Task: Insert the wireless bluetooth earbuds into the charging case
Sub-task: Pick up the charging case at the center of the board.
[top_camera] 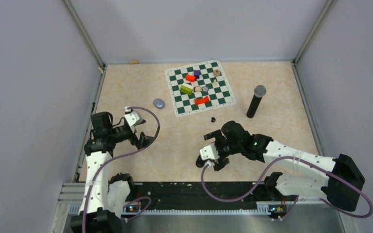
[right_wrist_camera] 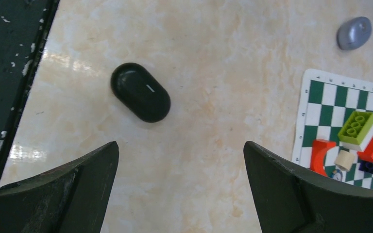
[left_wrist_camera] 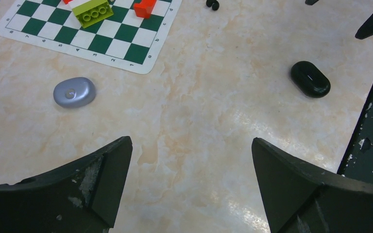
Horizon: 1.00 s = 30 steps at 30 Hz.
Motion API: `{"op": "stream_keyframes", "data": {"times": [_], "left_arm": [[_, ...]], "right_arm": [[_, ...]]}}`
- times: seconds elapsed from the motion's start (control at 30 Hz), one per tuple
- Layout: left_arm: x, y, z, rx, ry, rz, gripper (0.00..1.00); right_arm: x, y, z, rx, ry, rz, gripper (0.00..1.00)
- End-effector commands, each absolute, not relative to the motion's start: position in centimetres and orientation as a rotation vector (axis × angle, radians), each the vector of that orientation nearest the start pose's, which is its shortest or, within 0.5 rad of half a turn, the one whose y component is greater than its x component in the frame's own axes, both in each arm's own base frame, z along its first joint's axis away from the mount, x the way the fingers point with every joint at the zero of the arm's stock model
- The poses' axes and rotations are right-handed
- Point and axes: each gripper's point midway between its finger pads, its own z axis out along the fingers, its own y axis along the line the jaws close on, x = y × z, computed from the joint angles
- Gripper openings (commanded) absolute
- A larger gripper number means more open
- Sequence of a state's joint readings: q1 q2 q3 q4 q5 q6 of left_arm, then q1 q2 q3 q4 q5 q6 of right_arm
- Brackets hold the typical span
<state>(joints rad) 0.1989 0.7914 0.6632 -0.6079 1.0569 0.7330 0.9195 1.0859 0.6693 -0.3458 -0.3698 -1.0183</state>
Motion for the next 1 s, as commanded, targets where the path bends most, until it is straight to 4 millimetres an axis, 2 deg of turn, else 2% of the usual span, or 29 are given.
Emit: {"op": "stream_keyframes", "data": {"times": [0.0,0.3,0.63,0.97], "left_arm": [[22.0,-10.3,19.6,1.029,1.625,-0.647,0.99],[21.1,-10.2,19.7,1.045,1.611,-0.681,0.99],[20.8,-10.2,19.7,1.050,1.603,-0.702,0.99],[20.6,-10.2,19.6,1.053,1.597,-0.720,0.99]], "right_arm": [[15.4,27.5,10.7,-2.019,1.094,0.400,0.99],[15.3,27.4,8.5,-2.051,1.100,0.359,0.99],[15.1,29.7,9.3,-1.947,1.173,0.464,0.99],[15.3,30.2,9.5,-1.926,1.175,0.466,0.99]]}}
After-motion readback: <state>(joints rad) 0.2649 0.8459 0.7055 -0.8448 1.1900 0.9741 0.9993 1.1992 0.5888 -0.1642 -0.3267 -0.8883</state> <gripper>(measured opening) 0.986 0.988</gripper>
